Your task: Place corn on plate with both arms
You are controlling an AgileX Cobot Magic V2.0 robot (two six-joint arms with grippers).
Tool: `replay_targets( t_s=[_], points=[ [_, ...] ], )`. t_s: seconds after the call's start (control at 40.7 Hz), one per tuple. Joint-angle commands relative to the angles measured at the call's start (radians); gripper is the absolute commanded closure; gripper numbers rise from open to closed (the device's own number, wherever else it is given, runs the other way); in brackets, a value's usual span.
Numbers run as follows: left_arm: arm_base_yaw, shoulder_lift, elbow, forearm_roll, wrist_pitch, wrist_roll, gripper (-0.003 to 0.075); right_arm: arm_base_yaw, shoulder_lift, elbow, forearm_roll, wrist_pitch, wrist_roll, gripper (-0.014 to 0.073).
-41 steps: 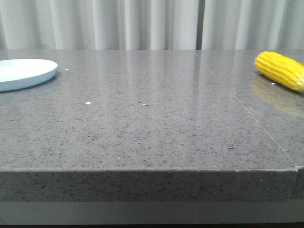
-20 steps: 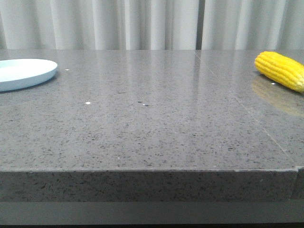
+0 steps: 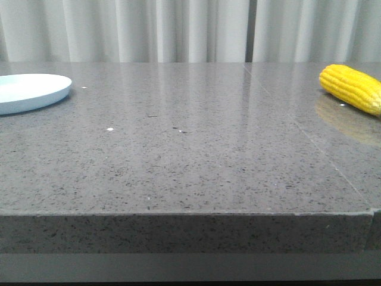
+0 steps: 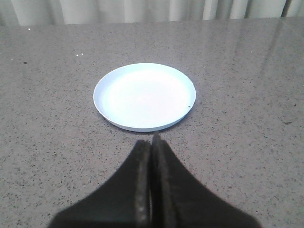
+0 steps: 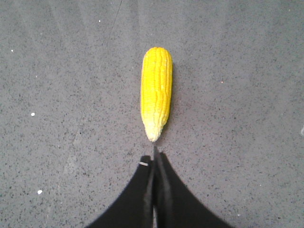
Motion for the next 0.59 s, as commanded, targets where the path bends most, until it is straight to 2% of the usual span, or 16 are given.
replay_targets(
  t_s=[0.0, 0.074, 0.123, 0.221, 0.295, 0.344, 0.393, 0.566],
  points=[
    [0.001, 0.013, -0.024, -0.006, -0.063, -0.008, 0.0738, 0.002, 0.019, -0.032, -0.004, -0.051, -0.014, 0.0485],
    [0.001, 0.013, -0.024, -0.006, -0.063, -0.008, 0.0697, 0.002, 0.031, -0.032, -0.004, -0.043, -0.015, 0.0295],
    [0.001, 0.013, -0.024, -0.006, -0.063, -0.008, 0.0639, 0.002, 0.04, -0.032, -0.004, -0.039, -0.015, 0.0169],
    [0.001, 0.013, -0.024, -0.006, -0.058, -0.008, 0.0461, 0.002, 0.056, -0.032, -0.004, -0.032, -0.015, -0.0019],
    [0.001, 0.013, -0.024, -0.006, -0.042, -0.008, 0.0316, 0.002, 0.069, -0.032, -0.004, -0.032, -0.015, -0.0064],
    [0.001, 0.015, -0.024, -0.006, -0.03, -0.008, 0.0254, 0.002, 0.076, -0.032, -0.004, -0.033, -0.015, -0.006],
    [0.001, 0.024, -0.024, -0.006, -0.018, -0.008, 0.0225, 0.002, 0.08, -0.032, -0.004, -0.036, -0.015, -0.0061],
    [0.001, 0.109, -0.075, 0.0, 0.093, -0.008, 0.0226, 0.002, 0.08, -0.032, -0.004, -0.083, -0.016, -0.0061]
  ],
)
